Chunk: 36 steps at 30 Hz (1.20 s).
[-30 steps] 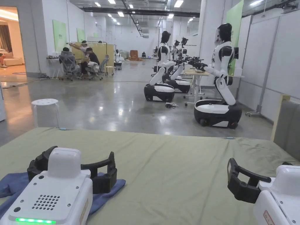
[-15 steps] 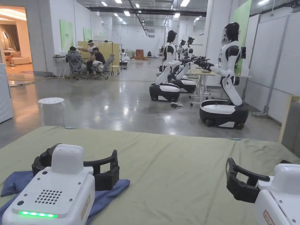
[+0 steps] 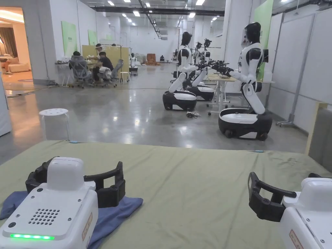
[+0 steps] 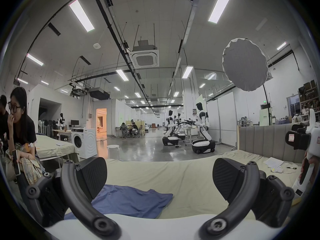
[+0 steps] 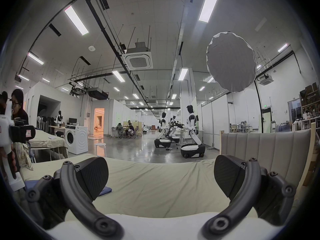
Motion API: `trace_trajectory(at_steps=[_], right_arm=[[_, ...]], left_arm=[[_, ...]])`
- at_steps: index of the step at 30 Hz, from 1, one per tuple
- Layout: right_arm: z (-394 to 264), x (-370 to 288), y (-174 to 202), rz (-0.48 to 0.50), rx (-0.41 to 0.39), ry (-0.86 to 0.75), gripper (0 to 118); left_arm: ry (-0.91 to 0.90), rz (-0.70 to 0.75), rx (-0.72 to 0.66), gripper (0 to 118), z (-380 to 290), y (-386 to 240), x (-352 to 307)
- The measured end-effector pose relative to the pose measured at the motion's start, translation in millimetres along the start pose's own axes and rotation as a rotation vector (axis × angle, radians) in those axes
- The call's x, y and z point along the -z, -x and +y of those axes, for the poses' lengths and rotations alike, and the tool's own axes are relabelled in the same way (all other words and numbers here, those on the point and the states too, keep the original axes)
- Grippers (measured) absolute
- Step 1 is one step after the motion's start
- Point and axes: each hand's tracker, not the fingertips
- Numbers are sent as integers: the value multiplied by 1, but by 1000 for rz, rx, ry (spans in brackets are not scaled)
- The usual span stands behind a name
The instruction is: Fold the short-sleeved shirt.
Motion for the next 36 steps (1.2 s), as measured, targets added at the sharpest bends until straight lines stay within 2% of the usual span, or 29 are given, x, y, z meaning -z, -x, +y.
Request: trace_trajectory(at_steps=[6,10,12,13,14,15,16,17,22,25,29,33,36], right_arm=[[1,-2,-3,1,18,8,118],[2,-4,-2,-4,-6,20,118],[2,-6,0,-5,-13,26,111],[2,-8,0,-8,-12,20,84],[2,-9,-1,-2,-15,15,33],[1,-8,-2,-15,-23,12,0],[0,-9,-6,-51,-11,19,0],[1,-9,-7,18,28,23,0],[-2,-11,-7,-13,-43,68,0],[-2,-9,-8,8,-11,91,0],[-3,-5,1,25,-7,76,0],[-2,7,26,108,23,69,0],[-3,17,54,214,53,74,0]], left_arm=[[20,7,-2,118,0,0,1],[54,-24,-35,117,-2,0,-2],[63,-59,-53,111,-3,0,-5],[56,-32,-43,72,-4,-2,-6],[30,-7,-15,3,-6,-5,-7],[29,37,13,0,-6,-5,-8],[50,7,-25,0,-6,-5,-8],[67,-36,-56,0,-6,-2,-9],[54,4,-14,0,-7,-9,-16],[55,0,-35,0,-5,-2,-17],[50,33,-5,0,-2,11,-25],[56,103,7,0,4,38,-48],[63,195,38,0,8,63,-77]])
